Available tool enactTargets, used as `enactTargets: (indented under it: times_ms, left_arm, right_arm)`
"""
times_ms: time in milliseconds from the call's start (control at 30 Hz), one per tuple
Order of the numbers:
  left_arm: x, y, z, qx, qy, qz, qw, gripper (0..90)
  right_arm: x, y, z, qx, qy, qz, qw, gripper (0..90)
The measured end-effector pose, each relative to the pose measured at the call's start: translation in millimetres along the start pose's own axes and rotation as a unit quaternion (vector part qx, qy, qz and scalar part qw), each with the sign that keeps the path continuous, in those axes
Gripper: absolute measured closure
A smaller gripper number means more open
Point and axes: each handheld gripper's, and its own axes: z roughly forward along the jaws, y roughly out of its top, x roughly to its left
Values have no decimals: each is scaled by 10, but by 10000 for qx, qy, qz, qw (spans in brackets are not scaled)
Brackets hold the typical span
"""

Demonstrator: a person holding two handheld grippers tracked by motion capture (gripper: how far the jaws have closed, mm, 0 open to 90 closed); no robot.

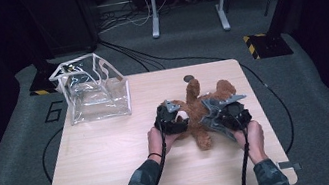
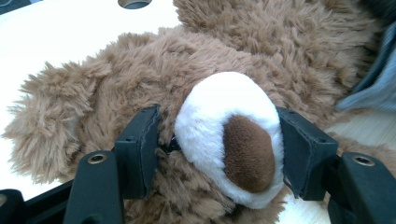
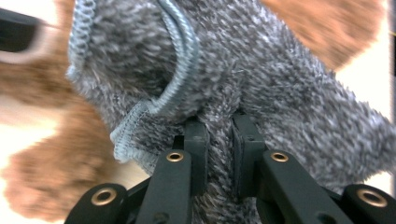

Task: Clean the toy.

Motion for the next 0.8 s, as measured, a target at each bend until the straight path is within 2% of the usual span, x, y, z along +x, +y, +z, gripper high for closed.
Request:
enactTargets:
  times_ms: [67,167,200,333,400,433,500,567,600,667,800]
  left_arm:
    - [-8,-1,6,-35,10,-47,10000,362]
    - [0,0,-1,5,16,-3,10000,363]
    - [-2,-4,5,-33,34,-90,9999,363]
    - [-6,-3,7,-25,49,-39,10000,363]
    - [-5,-4,5,-15,37,-45,10000,363]
    - [-4,-4,4,-11,37,-43,10000,363]
    - [-6,-5,4,-10,37,-42,10000,363]
    - [-6,-5,3,-7,38,-40,10000,362]
    - [-6,-5,4,-6,38,-34,10000,363]
    - [-5,-5,3,-3,37,-34,10000,363]
    - [-11,-6,7,-35,35,-59,10000,363]
  right_arm:
    - [-83,-41,6,29,-54,144,9999,792]
    - [-79,-42,-5,9,-39,181,9998,790]
    - [-7,-10,-48,-97,7,106,9999,790]
    - [191,81,-96,-235,416,59,9988,788]
    - [316,140,-69,-251,613,-11,9978,788]
    - [390,178,-32,-265,678,-149,9972,788]
    - [498,230,29,-238,783,-280,9963,788]
    - [534,244,55,-204,817,-290,9960,789]
    - [606,269,153,-119,806,-400,9959,790]
    - [619,269,209,-61,774,-405,9962,793]
    - [569,245,200,-51,778,-369,9963,795]
